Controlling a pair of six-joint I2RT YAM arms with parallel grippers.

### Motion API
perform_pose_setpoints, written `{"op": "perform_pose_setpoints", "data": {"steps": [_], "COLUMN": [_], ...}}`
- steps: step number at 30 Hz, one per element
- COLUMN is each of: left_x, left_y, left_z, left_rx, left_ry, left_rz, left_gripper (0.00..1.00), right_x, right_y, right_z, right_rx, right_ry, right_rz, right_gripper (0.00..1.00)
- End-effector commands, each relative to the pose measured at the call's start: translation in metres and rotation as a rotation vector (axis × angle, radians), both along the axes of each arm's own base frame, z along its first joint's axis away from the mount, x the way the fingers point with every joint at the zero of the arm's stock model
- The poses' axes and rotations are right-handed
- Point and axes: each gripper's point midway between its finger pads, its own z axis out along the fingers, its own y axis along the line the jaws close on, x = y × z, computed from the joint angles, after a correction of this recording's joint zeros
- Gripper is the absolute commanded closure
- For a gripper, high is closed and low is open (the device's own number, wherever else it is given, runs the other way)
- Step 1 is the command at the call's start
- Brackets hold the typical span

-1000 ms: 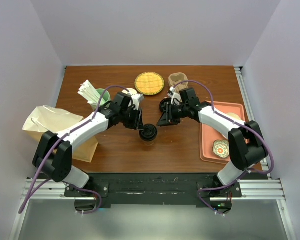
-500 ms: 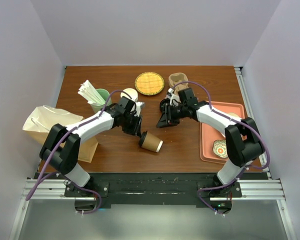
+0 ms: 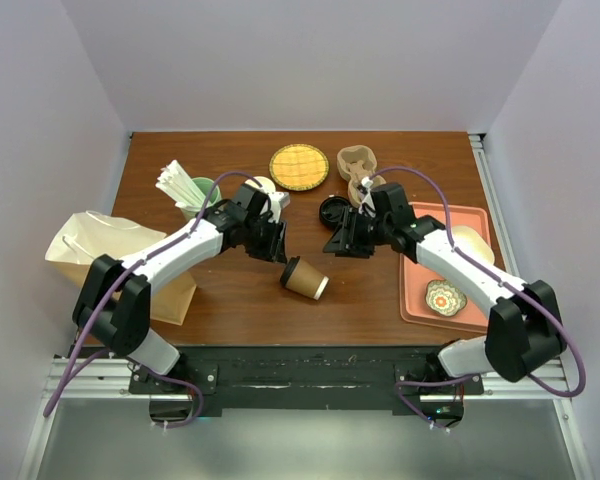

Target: Pack the takeout coffee

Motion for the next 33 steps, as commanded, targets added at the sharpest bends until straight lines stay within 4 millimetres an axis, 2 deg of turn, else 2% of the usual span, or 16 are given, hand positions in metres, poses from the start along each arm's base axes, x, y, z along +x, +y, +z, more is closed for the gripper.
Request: {"op": "perform_pose_setpoints", "data": {"steps": [1, 10, 15, 18, 23, 29, 33], "left_x": [0.006, 0.001, -0.006, -0.010, -0.016, -0.017, -0.009], "left_y": [-0.015, -0.019, -0.026, -0.028, -0.031, -0.025, -0.019], "left_z": [0.019, 0.027, 0.024, 0.020, 0.017, 0.008, 0.019], "left_rx": [-0.073, -0.113, -0.148, -0.166, -0.190, -0.143, -0.129], "left_ry": [-0.022, -0.014, 0.012, 0.037, 0.072, 0.094, 0.069], "left_rz": [-0.014, -0.024, -0.054, -0.057, -0.066, -0.052, -0.017], "left_gripper": [0.59, 0.50, 0.48, 0.48, 0.46, 0.45, 0.45], "right_x": [0.000, -0.011, -0.030, -0.034, -0.027, -0.024, -0.027], "right_y": [-0.002, -0.005, 0.016, 0.022, 0.017, 0.017, 0.018], "right_z": [-0.008, -0.019, -0.022, -0.027, -0.039, -0.057, -0.063], "right_rx": [-0.023, -0.119, -0.068, -0.056, -0.094, -0.135, -0.127], "right_ry": [0.047, 0.092, 0.132, 0.143, 0.130, 0.121, 0.131], "right_rz": [-0.133, -0.176, -0.200, -0.228, -0.248, -0.229, -0.213], "right_gripper": [0.51, 0.51, 0.50, 0.47, 0.46, 0.49, 0.52]}}
